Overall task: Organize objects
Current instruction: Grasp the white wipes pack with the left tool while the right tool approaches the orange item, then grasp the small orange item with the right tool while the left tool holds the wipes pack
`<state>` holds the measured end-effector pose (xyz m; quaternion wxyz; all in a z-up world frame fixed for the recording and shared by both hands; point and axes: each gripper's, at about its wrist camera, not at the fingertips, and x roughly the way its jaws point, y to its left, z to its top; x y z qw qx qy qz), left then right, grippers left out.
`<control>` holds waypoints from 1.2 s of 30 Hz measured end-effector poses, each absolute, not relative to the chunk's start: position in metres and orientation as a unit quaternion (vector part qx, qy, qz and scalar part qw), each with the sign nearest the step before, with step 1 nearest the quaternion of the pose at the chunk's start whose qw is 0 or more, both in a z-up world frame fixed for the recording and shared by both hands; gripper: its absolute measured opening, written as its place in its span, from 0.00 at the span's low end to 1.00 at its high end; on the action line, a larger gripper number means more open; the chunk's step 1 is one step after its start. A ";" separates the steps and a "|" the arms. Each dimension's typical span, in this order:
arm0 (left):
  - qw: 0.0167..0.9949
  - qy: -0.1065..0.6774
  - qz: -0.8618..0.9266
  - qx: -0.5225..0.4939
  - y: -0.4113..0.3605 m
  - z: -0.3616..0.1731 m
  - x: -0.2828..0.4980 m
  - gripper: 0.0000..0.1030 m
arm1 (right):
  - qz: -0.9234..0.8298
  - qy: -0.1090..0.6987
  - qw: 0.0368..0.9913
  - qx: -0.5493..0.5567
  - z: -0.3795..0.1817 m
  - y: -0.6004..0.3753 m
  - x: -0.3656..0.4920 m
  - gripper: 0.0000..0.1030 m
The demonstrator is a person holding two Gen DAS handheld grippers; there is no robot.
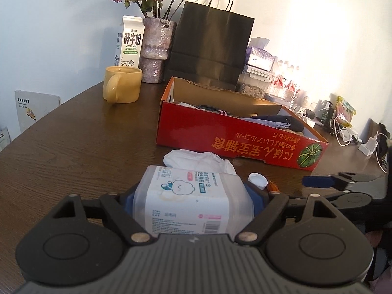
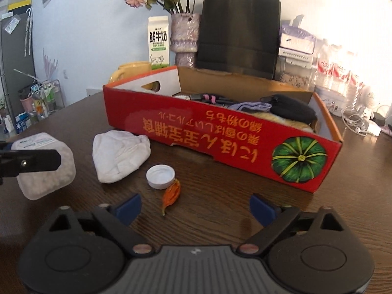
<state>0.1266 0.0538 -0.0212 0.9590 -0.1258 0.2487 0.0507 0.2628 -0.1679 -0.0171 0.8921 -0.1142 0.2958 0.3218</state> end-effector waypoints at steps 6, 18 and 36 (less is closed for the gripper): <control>0.959 0.247 0.039 -0.130 0.055 -0.022 0.127 0.82 | 0.328 0.303 0.889 -0.101 -0.017 -0.163 0.267 0.54; 0.960 0.245 0.030 -0.133 0.055 -0.021 0.127 0.82 | 0.332 0.294 0.890 -0.104 -0.015 -0.161 0.265 0.12; 0.973 0.199 -0.001 -0.114 0.036 0.008 0.137 0.82 | 0.331 0.233 0.910 -0.089 0.001 -0.171 0.250 0.12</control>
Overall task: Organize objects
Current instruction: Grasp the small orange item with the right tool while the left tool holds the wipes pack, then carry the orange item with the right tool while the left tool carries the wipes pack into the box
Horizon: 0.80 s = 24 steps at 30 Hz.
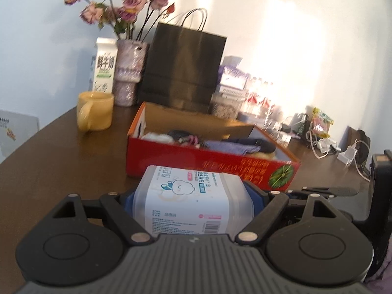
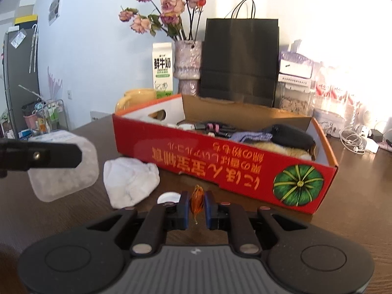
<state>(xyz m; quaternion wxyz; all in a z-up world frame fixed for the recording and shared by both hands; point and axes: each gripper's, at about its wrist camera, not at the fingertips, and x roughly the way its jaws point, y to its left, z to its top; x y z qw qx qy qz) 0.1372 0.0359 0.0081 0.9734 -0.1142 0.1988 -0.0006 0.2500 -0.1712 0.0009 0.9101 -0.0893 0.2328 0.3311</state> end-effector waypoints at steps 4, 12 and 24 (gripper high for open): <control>0.977 0.182 -0.002 -0.112 0.032 0.019 0.152 0.82 | 0.332 0.216 0.915 -0.081 0.013 -0.172 0.253 0.12; 0.982 0.155 -0.004 -0.112 0.026 0.041 0.190 0.82 | 0.330 0.175 0.925 -0.067 0.045 -0.165 0.273 0.12; 0.984 0.144 0.004 -0.107 0.034 0.052 0.248 0.82 | 0.331 0.158 0.928 -0.064 0.064 -0.142 0.320 0.12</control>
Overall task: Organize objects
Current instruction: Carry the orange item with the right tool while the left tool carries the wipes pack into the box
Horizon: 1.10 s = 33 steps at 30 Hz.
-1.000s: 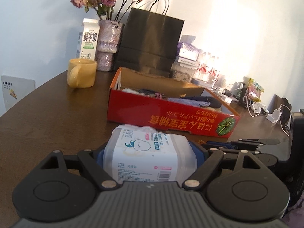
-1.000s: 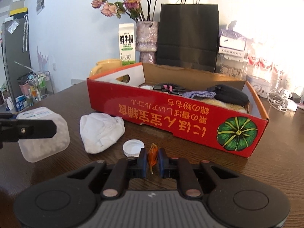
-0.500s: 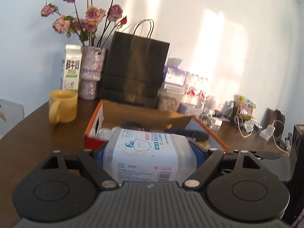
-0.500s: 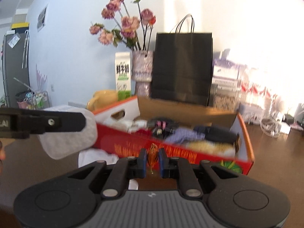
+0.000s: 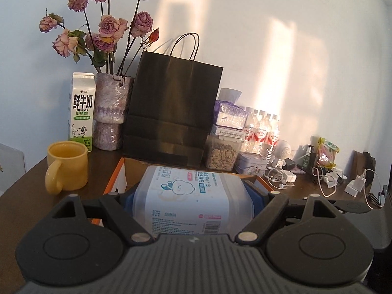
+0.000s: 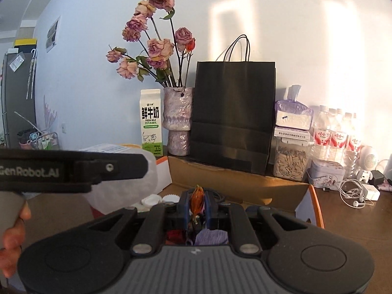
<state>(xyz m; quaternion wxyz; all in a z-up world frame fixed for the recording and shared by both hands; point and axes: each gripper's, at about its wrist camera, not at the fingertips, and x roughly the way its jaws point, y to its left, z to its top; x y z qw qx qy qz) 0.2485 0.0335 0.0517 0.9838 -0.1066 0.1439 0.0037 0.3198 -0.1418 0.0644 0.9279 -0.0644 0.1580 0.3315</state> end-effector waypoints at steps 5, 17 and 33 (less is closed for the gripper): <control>0.983 0.150 0.009 -0.103 0.041 0.048 0.278 0.82 | 0.331 0.161 0.927 -0.069 0.065 -0.132 0.344 0.12; 0.978 0.182 0.027 -0.097 0.063 0.022 0.336 0.82 | 0.320 0.198 0.924 -0.068 0.037 -0.124 0.396 0.12; 0.980 0.178 0.034 -0.085 0.064 0.018 0.337 0.96 | 0.316 0.220 0.920 -0.071 0.027 -0.127 0.401 0.17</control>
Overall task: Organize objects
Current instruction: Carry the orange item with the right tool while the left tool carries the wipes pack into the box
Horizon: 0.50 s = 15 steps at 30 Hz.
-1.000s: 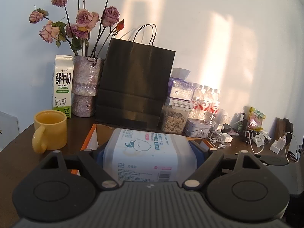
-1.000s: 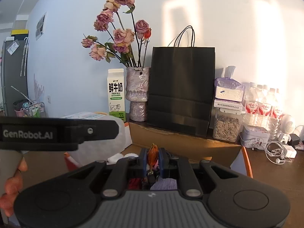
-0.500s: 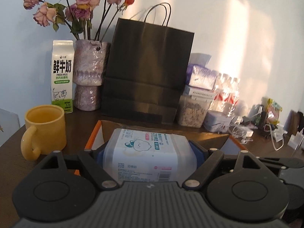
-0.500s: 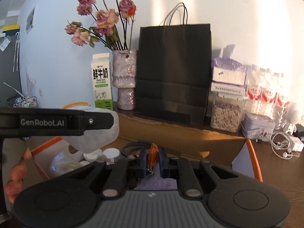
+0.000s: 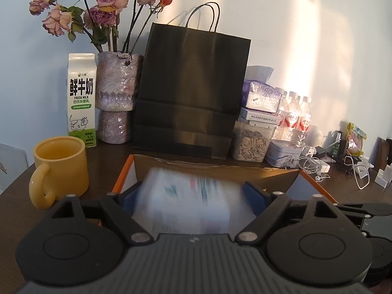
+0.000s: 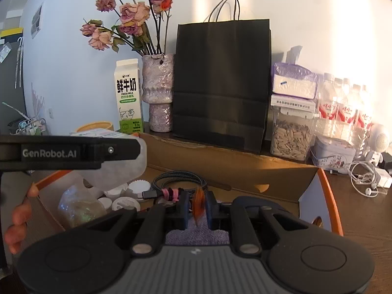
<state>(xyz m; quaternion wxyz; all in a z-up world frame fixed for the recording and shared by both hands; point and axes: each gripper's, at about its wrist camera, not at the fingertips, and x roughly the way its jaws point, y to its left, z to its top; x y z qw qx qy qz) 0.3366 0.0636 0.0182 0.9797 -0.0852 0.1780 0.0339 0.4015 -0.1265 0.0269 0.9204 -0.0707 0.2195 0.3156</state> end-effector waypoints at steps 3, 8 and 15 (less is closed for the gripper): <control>0.981 0.168 0.041 -0.086 0.064 0.020 0.335 1.00 | 0.312 0.224 0.921 -0.070 0.025 -0.127 0.402 0.69; 0.980 0.174 0.042 -0.086 0.064 0.019 0.336 1.00 | 0.310 0.220 0.922 -0.067 0.024 -0.127 0.400 0.97; 0.979 0.179 0.037 -0.089 0.064 0.020 0.336 1.00 | 0.302 0.219 0.925 -0.067 0.024 -0.127 0.401 1.00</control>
